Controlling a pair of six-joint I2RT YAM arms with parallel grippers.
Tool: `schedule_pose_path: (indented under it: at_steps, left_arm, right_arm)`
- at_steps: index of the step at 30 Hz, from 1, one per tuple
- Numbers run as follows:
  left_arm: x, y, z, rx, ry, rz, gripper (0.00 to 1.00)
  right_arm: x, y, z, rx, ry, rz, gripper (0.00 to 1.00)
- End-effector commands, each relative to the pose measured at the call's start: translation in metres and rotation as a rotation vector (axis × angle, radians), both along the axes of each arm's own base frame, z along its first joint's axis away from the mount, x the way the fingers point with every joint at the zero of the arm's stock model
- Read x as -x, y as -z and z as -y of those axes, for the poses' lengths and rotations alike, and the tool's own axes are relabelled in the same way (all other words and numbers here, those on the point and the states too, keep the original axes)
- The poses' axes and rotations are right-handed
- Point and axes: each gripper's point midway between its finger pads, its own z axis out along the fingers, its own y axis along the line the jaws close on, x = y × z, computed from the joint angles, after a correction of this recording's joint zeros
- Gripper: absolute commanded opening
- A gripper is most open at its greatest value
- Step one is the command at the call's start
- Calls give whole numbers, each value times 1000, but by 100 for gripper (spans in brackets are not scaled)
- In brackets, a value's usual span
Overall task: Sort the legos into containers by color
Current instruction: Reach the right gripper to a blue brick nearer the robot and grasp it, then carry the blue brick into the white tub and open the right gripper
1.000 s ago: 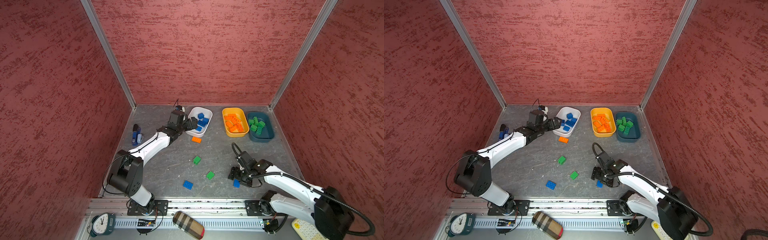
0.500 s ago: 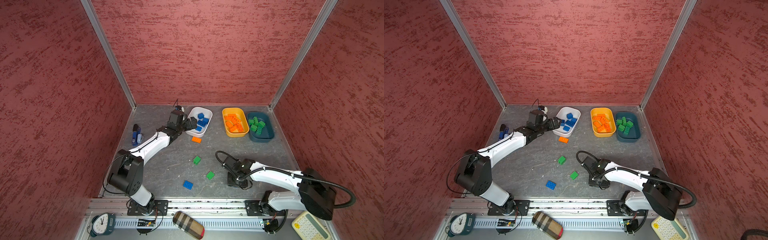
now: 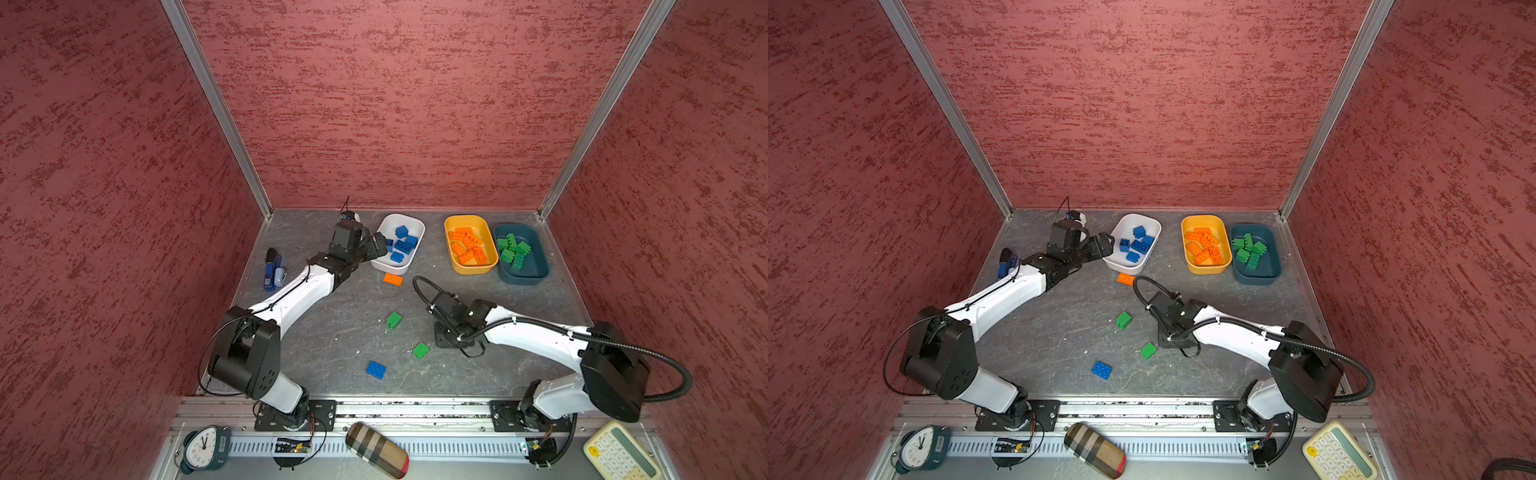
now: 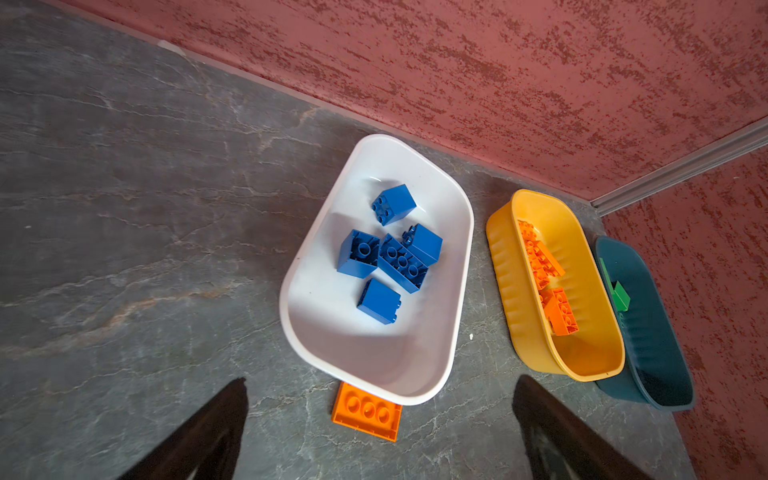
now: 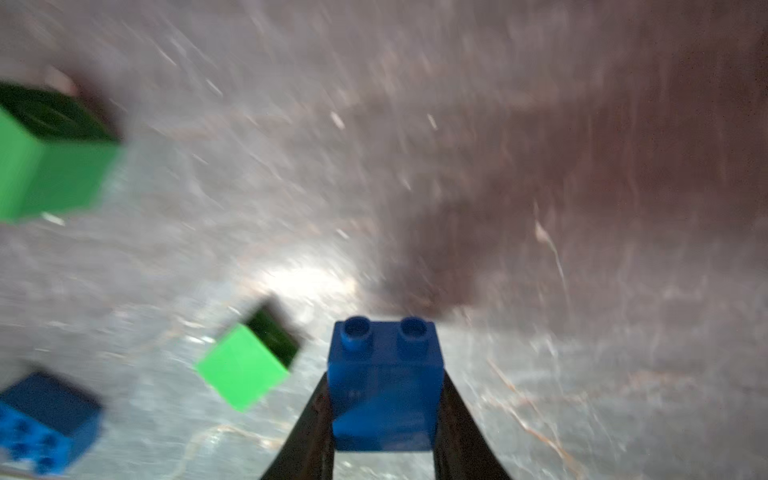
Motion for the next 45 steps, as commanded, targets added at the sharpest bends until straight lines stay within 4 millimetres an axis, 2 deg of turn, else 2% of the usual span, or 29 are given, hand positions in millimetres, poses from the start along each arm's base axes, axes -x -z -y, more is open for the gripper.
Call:
schedule_pose_path:
  at_steps: [1, 2, 6, 10, 14, 17, 22, 24, 25, 28, 31, 33, 36, 40, 42, 45]
  left_arm:
    - [9, 2, -24, -20, -84, -14, 99]
    - [11, 2, -29, -16, -99, -17, 99]
    - [17, 1, -40, -1, -137, -22, 99]
    - [24, 0, -54, -12, -201, -27, 99]
    - [32, 1, -67, -19, -257, -31, 99]
    - [36, 2, -73, -30, -277, -36, 100]
    - [38, 3, -78, -23, -278, -52, 99]
    - [36, 3, -75, -8, -261, -55, 99]
    - [36, 4, -75, -6, -257, -61, 99]
    - [38, 9, -71, -14, -240, -93, 99]
    - [42, 19, -68, -34, -222, -133, 99]
    - [44, 24, -64, -52, -201, -151, 99]
    - [49, 35, -54, -96, -165, -173, 100]
    - [51, 56, -16, -184, 16, -177, 99]
    - [51, 68, -1, -224, 88, -205, 99]
    - [50, 96, 20, -227, 193, -278, 99]
  right_arm:
    - [-72, -45, -25, -88, -70, 258, 9]
    - [-91, -57, -31, -125, -82, 317, 2]
    - [-162, -96, -50, -273, -97, 481, 0]
    - [-221, -110, -62, -345, -77, 536, 0]
    - [-270, -98, -65, -323, -38, 552, 0]
    - [-297, -80, -68, -252, -51, 529, 0]
    - [-328, -55, -66, -175, -28, 529, 0]
    - [-333, -54, -77, -204, -72, 533, 0]
    - [-334, -57, -83, -223, -93, 531, 7]
    - [-335, -76, -88, -265, -98, 558, 47]
    - [-330, -104, -89, -305, -120, 624, 65]
    - [-323, -120, -86, -319, -129, 660, 99]
    - [-307, -145, -77, -346, -124, 725, 99]
    - [-277, -177, -61, -391, -126, 826, 99]
    - [-266, -184, -45, -383, -73, 861, 99]
    - [-253, -188, -4, -343, 115, 935, 99]
